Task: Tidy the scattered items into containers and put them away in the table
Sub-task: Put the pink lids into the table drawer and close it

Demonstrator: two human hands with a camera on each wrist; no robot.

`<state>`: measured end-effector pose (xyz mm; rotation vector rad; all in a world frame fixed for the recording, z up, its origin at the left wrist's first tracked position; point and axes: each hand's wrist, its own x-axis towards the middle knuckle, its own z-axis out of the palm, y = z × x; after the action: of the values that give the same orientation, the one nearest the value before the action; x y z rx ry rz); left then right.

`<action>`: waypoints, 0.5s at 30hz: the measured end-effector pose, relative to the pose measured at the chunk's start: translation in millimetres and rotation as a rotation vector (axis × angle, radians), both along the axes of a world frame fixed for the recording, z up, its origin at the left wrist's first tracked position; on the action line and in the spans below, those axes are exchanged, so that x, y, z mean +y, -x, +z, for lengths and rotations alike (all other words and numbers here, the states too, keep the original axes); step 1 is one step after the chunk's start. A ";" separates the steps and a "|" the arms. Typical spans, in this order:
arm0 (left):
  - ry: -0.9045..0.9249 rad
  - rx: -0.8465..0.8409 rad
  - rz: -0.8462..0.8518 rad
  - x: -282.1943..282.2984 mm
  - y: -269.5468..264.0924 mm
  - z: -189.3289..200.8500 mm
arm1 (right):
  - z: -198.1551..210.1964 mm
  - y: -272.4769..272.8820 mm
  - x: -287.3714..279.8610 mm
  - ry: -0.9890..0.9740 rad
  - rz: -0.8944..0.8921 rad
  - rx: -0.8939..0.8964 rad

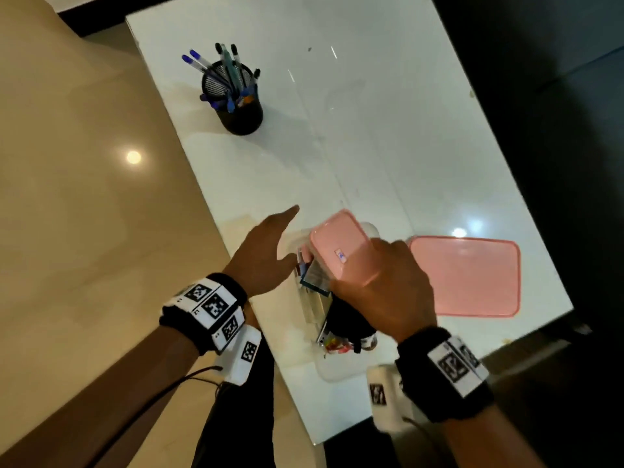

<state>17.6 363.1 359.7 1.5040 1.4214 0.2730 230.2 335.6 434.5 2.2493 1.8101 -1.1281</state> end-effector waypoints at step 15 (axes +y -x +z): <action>0.061 0.096 0.288 -23.6 -30.7 -15.5 | -72.0 32.2 -41.7 0.112 -0.006 -0.036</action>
<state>48.3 339.4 344.3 1.2757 1.7100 0.3340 198.1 293.9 362.5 2.1989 1.6839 -1.1513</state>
